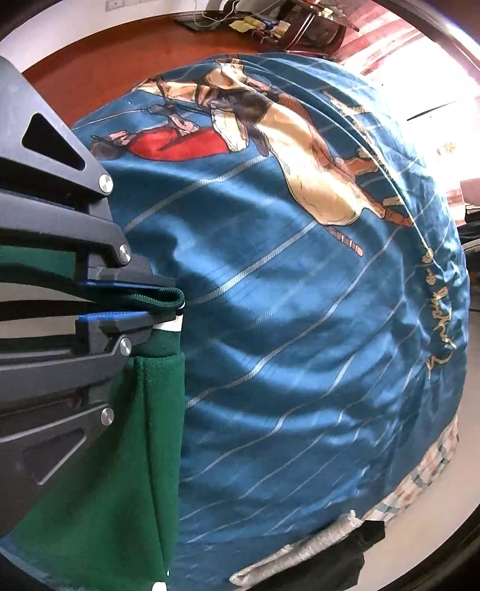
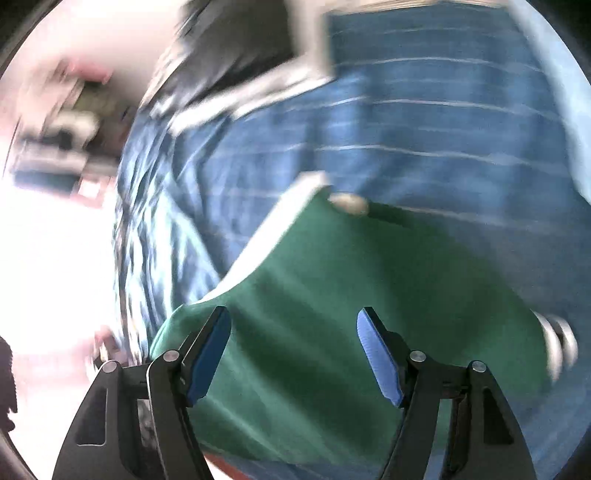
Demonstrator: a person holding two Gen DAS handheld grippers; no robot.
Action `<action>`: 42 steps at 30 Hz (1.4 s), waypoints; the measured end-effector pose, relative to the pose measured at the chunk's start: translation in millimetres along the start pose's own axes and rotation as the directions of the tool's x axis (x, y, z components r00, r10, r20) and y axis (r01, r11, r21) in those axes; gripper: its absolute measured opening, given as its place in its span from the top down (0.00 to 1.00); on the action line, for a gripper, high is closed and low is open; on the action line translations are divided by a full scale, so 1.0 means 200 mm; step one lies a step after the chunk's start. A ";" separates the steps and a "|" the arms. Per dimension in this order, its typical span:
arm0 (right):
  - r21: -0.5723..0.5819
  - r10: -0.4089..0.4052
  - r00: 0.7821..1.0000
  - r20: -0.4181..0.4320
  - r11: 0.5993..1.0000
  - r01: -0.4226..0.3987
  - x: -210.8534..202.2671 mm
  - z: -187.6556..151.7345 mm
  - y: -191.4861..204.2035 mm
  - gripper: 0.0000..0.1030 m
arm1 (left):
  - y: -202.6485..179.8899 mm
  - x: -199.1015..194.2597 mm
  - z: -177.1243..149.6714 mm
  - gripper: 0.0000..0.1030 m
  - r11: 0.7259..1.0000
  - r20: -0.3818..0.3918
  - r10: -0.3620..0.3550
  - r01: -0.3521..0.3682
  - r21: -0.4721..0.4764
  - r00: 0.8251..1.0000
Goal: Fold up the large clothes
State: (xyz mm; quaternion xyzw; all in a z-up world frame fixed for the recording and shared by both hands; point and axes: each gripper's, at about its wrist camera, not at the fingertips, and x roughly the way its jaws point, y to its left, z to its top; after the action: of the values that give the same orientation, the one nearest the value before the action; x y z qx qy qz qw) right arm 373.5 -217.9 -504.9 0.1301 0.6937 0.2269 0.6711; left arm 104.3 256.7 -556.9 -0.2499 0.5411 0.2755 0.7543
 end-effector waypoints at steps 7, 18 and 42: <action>0.166 -0.240 0.970 -0.045 0.955 0.244 0.38 0.23 -0.33 1.00 | 0.00 0.02 0.01 0.90 1.000 -0.022 -0.016 0.016 0.015 1.000; -0.043 -0.183 0.982 0.050 0.982 0.186 0.03 -0.03 0.20 0.68 | -0.10 -0.35 -0.01 0.12 0.998 0.048 0.059 -0.058 -0.007 0.997; -0.092 -0.261 0.961 -0.091 0.963 0.253 0.24 -0.55 0.09 0.60 | 0.10 -0.22 -1.15 0.23 0.618 0.073 -0.304 0.255 -0.743 0.950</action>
State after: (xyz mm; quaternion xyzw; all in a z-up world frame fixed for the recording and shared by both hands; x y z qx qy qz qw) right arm 259.3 -194.9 -538.0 0.0005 0.7286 0.1715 0.6631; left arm -77.6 109.2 -583.7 -0.6250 0.3578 0.3436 0.6027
